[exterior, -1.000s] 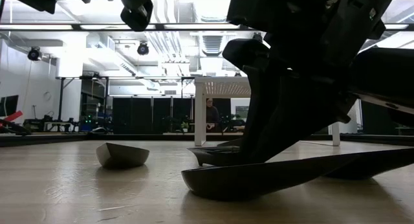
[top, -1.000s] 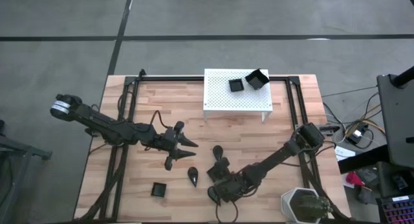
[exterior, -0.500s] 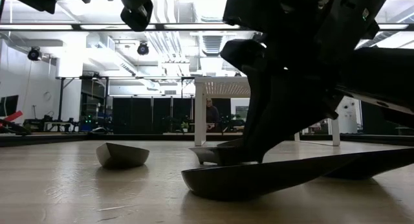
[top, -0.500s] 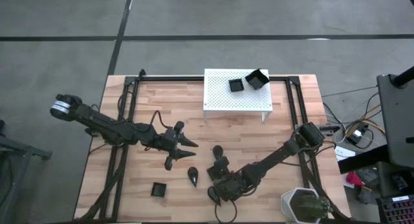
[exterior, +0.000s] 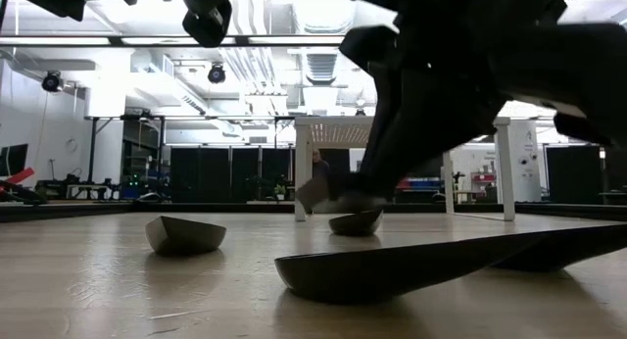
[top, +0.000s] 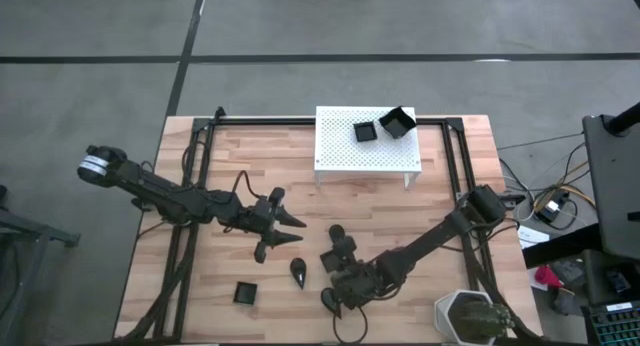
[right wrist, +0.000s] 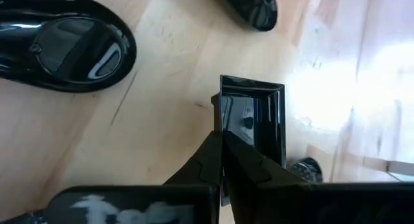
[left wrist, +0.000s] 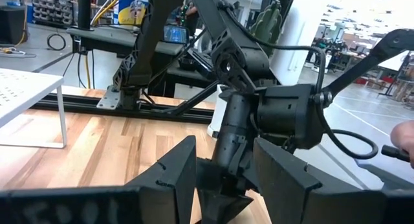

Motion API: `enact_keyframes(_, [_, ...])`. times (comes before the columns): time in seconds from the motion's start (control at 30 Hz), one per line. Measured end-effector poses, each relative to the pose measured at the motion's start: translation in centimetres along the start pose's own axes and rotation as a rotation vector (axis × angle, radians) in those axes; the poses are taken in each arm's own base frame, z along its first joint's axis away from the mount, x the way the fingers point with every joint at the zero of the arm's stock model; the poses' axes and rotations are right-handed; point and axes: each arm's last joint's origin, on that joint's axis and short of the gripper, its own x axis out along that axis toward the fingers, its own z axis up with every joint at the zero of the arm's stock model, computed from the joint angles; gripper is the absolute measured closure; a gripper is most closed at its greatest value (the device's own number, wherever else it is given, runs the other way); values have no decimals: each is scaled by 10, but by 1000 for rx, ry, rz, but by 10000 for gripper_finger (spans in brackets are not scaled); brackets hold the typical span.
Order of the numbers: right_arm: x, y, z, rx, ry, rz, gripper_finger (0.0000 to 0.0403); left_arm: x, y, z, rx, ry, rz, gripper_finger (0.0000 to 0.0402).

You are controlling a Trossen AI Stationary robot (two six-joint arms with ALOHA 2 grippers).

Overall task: Pick & Place Mini shaped plates
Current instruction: Stack the square plate on top of the square plate on the shelf

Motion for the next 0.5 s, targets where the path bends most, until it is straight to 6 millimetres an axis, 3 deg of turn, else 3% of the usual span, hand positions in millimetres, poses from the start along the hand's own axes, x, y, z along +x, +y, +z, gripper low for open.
enact_keyframes(0.27, [-19,-13,7,-37,55,-91,395,0,0,0,-2,0,0,254])
enact_keyframes(0.5, [-55,-36,0,-7,61,-212,395,0,-3,0,-4,-6,-23,254])
